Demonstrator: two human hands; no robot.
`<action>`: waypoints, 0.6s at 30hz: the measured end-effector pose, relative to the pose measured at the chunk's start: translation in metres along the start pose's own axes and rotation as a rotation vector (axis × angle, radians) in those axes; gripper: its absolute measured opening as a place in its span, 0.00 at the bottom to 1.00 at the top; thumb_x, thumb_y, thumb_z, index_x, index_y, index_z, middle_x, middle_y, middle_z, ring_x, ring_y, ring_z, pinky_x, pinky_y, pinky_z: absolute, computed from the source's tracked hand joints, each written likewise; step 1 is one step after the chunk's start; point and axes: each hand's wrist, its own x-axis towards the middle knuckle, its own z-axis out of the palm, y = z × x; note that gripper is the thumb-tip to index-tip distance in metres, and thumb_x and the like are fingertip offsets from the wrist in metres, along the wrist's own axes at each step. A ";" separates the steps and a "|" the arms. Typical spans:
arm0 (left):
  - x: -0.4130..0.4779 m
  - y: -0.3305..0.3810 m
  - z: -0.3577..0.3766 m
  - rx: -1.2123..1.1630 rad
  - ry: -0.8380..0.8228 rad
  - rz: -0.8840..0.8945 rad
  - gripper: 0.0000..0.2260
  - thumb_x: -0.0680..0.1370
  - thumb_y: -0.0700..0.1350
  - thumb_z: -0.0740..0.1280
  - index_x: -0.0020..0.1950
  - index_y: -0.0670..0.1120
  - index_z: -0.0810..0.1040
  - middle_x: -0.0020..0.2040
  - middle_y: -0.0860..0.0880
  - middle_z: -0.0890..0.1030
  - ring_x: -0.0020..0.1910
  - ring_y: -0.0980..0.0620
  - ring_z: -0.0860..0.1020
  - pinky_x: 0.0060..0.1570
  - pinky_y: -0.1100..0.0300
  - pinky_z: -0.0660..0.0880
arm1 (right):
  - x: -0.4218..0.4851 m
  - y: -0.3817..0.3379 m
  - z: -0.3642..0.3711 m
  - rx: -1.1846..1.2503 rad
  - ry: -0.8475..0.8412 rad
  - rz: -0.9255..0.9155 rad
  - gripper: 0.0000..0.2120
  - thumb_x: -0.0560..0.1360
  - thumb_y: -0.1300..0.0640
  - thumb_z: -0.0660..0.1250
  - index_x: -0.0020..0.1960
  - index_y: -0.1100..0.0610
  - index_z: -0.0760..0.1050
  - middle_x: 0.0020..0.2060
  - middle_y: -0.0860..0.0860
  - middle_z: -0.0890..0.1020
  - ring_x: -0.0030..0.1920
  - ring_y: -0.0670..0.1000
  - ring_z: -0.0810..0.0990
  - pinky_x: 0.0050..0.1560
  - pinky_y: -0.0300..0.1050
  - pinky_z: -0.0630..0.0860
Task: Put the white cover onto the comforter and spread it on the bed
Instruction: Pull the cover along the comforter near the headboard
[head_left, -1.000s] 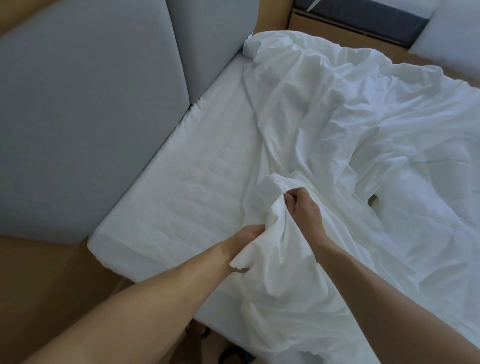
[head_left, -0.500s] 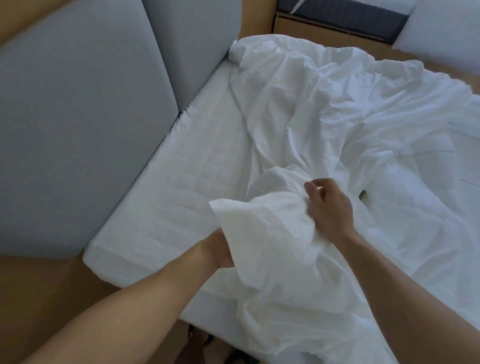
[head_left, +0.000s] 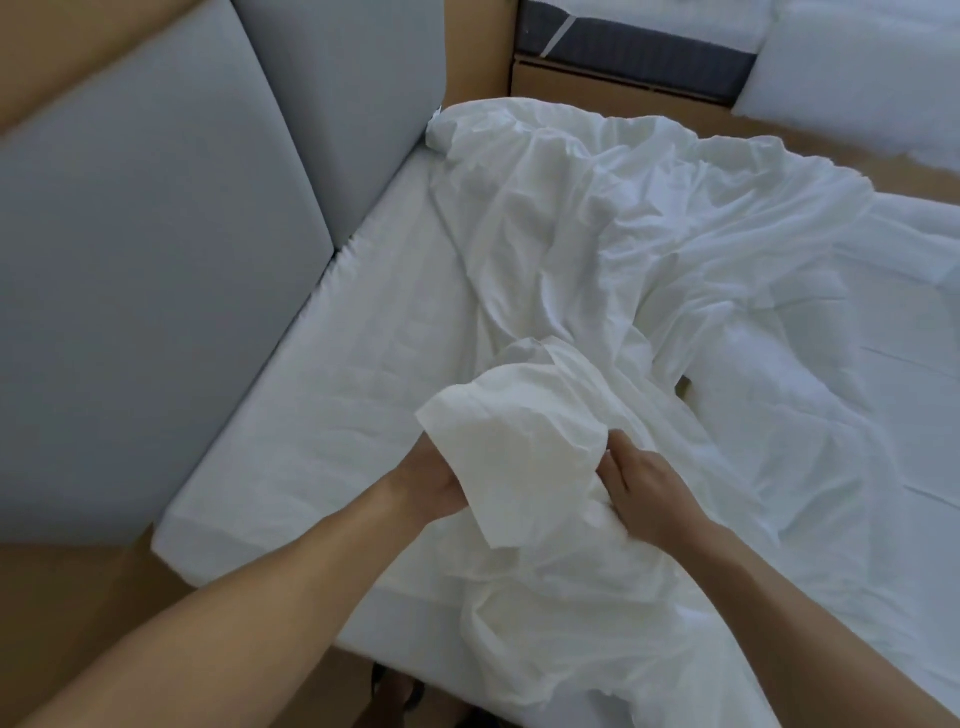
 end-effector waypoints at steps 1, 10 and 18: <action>-0.002 0.002 0.003 -0.016 -0.037 0.019 0.16 0.78 0.40 0.59 0.42 0.48 0.87 0.43 0.46 0.84 0.39 0.48 0.83 0.38 0.54 0.81 | 0.000 0.001 -0.002 -0.120 -0.028 -0.001 0.17 0.79 0.38 0.46 0.50 0.49 0.65 0.34 0.47 0.77 0.35 0.52 0.73 0.40 0.47 0.66; -0.019 0.014 -0.004 0.067 -0.188 -0.075 0.15 0.53 0.44 0.85 0.35 0.44 0.86 0.33 0.46 0.83 0.32 0.51 0.82 0.31 0.60 0.79 | -0.013 -0.050 0.000 0.121 0.207 -0.313 0.41 0.67 0.32 0.68 0.75 0.38 0.57 0.68 0.40 0.63 0.69 0.47 0.64 0.69 0.45 0.64; -0.029 0.027 0.008 0.307 0.011 -0.208 0.14 0.82 0.42 0.59 0.43 0.41 0.82 0.36 0.46 0.82 0.33 0.50 0.81 0.32 0.61 0.77 | -0.012 -0.032 0.013 -0.217 -0.053 -0.236 0.48 0.73 0.49 0.69 0.74 0.28 0.35 0.57 0.45 0.71 0.43 0.49 0.75 0.44 0.41 0.71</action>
